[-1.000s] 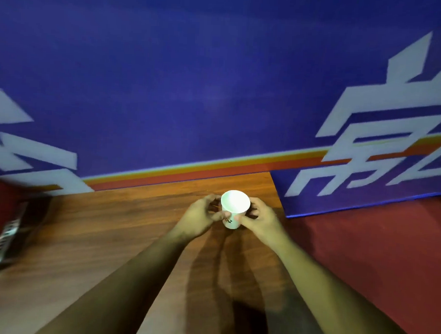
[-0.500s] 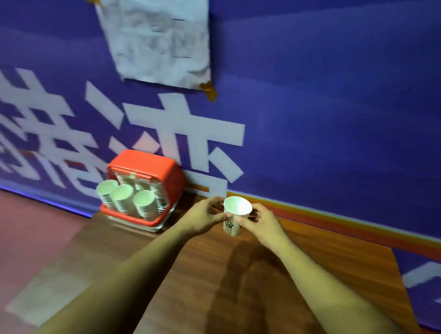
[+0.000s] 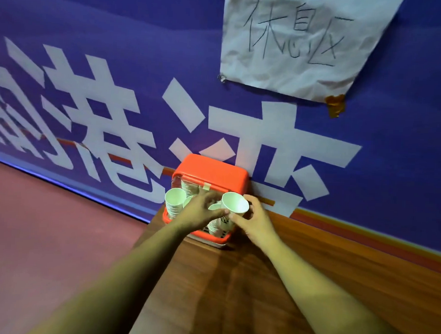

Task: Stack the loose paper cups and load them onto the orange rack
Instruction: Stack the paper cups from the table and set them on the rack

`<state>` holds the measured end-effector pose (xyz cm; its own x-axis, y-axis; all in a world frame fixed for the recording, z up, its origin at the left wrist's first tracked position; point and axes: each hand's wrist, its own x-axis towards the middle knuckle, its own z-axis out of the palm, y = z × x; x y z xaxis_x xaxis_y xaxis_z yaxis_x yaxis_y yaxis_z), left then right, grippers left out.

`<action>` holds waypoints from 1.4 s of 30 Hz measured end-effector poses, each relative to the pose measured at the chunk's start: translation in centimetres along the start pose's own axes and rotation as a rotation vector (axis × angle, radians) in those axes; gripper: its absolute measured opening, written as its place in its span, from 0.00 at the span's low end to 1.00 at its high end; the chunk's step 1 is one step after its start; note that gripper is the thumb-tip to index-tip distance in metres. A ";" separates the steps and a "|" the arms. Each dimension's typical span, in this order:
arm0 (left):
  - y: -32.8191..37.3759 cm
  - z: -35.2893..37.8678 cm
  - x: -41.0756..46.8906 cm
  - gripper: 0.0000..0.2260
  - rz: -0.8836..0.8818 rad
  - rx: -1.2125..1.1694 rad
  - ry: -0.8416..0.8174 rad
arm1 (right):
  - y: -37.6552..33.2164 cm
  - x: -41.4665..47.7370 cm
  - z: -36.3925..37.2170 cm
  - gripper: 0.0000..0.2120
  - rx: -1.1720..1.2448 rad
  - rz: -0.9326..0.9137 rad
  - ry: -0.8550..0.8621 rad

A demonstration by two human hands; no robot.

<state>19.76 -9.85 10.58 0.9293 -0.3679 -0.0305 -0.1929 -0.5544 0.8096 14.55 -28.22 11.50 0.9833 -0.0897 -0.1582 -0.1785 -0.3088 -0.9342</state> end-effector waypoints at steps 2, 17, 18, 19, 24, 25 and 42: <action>-1.6 -0.6 1.1 0.27 0.006 0.014 0.009 | 0.2 1.1 1.6 0.27 -0.011 0.000 0.019; -12.0 -3.6 4.2 0.43 -0.093 0.409 0.220 | 3.8 5.6 7.9 0.34 -0.362 -0.073 0.244; -12.7 -3.4 4.3 0.47 -0.124 0.390 0.201 | 4.1 5.7 8.2 0.35 -0.384 -0.071 0.242; -13.2 -3.4 4.4 0.51 -0.141 0.366 0.188 | 4.4 5.9 8.3 0.35 -0.401 -0.059 0.237; -14.6 -3.1 4.4 0.55 -0.087 0.280 0.244 | 6.2 6.8 8.9 0.35 -0.486 0.019 0.186; -14.8 -3.0 4.2 0.54 -0.074 0.266 0.289 | 6.5 6.9 9.0 0.35 -0.499 0.035 0.175; -20.1 -1.4 3.1 0.53 -0.081 0.071 0.243 | 8.6 8.4 10.4 0.34 -0.434 0.158 0.315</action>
<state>26.94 1.23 -4.95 0.9894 -0.1346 0.0548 -0.1280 -0.6287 0.7670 21.62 -21.77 -1.16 0.8972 -0.4250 -0.1198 -0.3864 -0.6245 -0.6788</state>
